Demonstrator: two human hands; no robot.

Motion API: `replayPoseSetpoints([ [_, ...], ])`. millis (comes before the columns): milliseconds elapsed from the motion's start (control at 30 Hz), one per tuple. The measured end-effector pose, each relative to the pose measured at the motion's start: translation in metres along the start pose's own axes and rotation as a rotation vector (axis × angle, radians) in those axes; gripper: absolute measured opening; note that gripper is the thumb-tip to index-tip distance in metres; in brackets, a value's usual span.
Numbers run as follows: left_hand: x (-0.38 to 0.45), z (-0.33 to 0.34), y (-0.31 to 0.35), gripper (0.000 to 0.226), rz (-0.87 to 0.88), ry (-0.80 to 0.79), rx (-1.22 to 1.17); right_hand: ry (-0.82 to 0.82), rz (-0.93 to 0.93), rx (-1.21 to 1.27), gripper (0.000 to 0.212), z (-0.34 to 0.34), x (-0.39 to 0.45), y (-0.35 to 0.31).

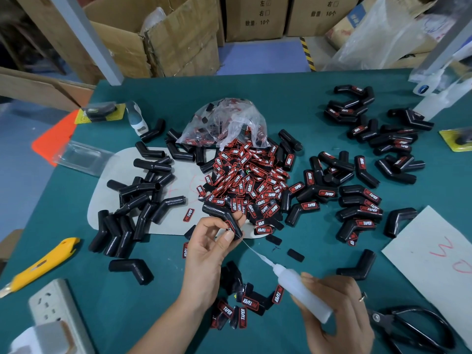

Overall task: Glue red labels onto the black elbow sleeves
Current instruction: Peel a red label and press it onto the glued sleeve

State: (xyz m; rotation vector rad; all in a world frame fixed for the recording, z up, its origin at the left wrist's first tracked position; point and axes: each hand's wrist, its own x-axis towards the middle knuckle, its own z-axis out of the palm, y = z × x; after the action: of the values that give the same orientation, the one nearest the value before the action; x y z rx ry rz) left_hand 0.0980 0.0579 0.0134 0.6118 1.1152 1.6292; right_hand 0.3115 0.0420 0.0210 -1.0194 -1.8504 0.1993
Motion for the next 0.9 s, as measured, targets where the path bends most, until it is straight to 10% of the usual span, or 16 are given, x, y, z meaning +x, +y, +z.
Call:
replayPoseSetpoints([
  [700, 0.001, 0.001, 0.002, 0.009, -0.002, 0.014, -0.011, 0.059, 0.051, 0.045, 0.014, -0.001, -0.003, 0.004],
  [900, 0.001, -0.001, 0.001, 0.01, -0.042, 0.013, -0.034, 0.094, 0.473, 0.35, 0.031, -0.009, 0.009, 0.001],
])
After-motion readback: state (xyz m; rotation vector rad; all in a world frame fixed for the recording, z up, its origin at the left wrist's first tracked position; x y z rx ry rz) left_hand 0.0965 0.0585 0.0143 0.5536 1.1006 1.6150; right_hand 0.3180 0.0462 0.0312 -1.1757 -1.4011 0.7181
